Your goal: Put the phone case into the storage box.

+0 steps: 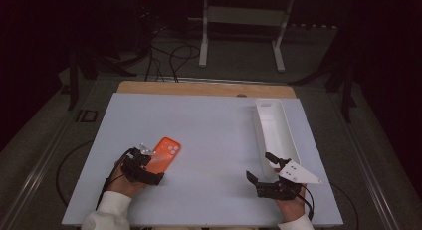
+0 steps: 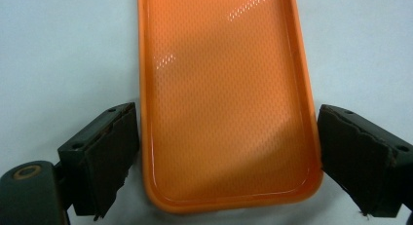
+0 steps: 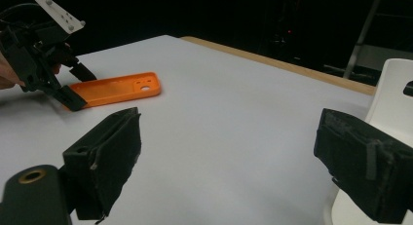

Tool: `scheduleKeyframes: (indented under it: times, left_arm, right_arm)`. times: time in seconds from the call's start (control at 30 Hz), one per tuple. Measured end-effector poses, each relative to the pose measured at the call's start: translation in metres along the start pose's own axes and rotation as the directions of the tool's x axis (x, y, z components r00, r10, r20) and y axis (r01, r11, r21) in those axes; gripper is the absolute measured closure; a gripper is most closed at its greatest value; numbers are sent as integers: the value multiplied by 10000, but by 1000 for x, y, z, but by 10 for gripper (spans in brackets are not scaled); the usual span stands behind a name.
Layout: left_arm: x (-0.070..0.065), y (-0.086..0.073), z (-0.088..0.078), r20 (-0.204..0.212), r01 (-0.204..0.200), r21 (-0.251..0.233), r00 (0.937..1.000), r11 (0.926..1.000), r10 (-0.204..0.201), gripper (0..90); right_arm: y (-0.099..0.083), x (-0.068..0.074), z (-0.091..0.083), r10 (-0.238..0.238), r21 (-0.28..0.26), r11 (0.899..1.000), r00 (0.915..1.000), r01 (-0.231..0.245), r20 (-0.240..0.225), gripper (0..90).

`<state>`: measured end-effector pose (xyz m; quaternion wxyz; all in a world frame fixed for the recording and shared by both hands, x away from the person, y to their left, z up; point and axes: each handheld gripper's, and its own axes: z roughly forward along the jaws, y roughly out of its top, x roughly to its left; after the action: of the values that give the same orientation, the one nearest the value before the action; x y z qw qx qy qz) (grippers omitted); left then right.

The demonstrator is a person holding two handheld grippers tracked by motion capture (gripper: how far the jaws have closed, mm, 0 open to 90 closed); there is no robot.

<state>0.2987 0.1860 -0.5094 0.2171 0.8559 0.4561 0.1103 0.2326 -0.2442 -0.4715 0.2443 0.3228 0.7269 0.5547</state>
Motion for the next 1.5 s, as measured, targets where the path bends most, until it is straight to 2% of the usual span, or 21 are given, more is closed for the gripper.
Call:
scheduleKeyframes:
  times: [0.5, 0.87, 1.23, 1.5]
  left_arm:
    - [2, 8, 2, 134, -14, 616, 9999, 9981, 6, 108]
    - [2, 15, 2, 21, -22, 1145, 10000, 9934, 20, 144]
    - [1, 9, -1, -17, 37, 564, 10000, 9984, -36, 163]
    - [-3, 6, -4, -367, -128, 20, 9992, 9999, 129, 165]
  right_arm:
    - [1, 2, 3, -101, 39, 9999, 9999, 101, -58, 98]
    - [1, 2, 4, -109, 67, 9999, 9999, 109, -63, 99]
    - [1, 1, 4, -93, 64, 9999, 9999, 94, -40, 100]
    - [1, 1, 4, -80, 69, 9999, 10000, 80, -39, 100]
